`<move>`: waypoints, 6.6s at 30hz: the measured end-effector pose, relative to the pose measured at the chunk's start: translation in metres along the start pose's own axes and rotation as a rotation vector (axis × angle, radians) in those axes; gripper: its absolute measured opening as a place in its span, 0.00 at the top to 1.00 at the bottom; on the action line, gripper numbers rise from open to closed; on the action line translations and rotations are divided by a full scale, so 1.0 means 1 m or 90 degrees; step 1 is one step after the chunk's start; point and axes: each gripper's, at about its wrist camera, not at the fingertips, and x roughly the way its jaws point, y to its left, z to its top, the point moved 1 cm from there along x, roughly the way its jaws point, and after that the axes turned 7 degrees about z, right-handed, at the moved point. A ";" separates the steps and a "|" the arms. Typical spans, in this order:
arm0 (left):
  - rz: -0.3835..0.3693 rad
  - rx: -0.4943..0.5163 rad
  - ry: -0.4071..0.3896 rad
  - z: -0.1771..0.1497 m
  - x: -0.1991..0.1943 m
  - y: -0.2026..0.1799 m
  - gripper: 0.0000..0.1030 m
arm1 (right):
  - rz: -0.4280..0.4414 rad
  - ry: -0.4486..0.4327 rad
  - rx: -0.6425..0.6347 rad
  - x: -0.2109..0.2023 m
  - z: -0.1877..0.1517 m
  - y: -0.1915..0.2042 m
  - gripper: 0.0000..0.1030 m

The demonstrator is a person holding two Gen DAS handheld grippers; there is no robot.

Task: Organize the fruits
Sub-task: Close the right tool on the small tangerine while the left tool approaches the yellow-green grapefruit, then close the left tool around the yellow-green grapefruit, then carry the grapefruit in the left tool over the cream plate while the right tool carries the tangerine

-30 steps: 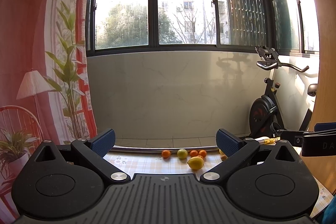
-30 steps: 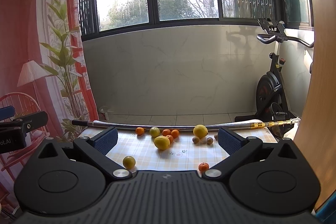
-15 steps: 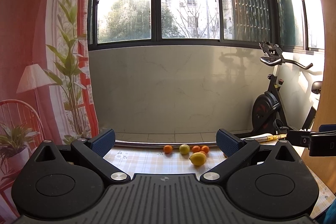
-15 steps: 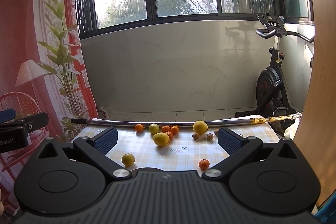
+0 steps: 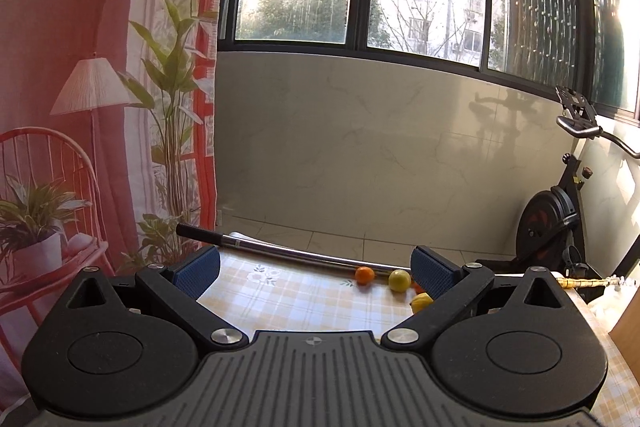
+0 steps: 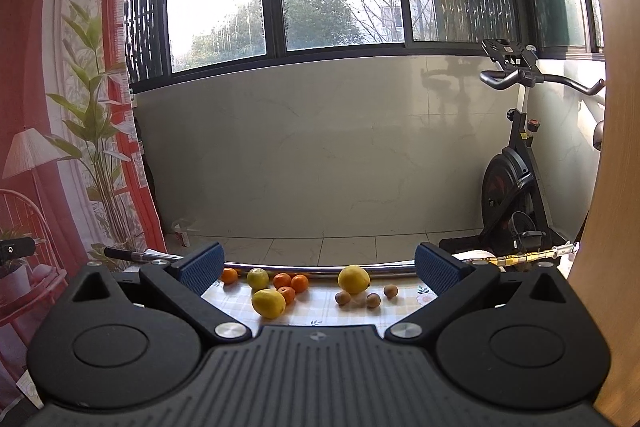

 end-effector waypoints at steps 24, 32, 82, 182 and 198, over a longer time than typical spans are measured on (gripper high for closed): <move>0.021 -0.005 0.100 -0.039 0.097 -0.006 0.00 | -0.001 0.107 0.032 0.133 -0.038 -0.084 0.00; 0.037 0.038 0.128 -0.052 0.114 -0.025 0.00 | 0.004 0.160 0.010 0.171 -0.074 -0.096 0.04; -0.079 0.039 0.249 -0.087 0.167 -0.032 0.07 | 0.056 0.248 0.005 0.192 -0.144 -0.041 0.64; -0.252 0.198 0.342 -0.182 0.128 -0.066 0.52 | 0.125 0.341 -0.014 0.147 -0.188 0.027 0.64; -0.240 0.190 0.327 -0.177 0.124 -0.061 0.50 | 0.129 0.349 -0.023 0.145 -0.189 0.031 0.63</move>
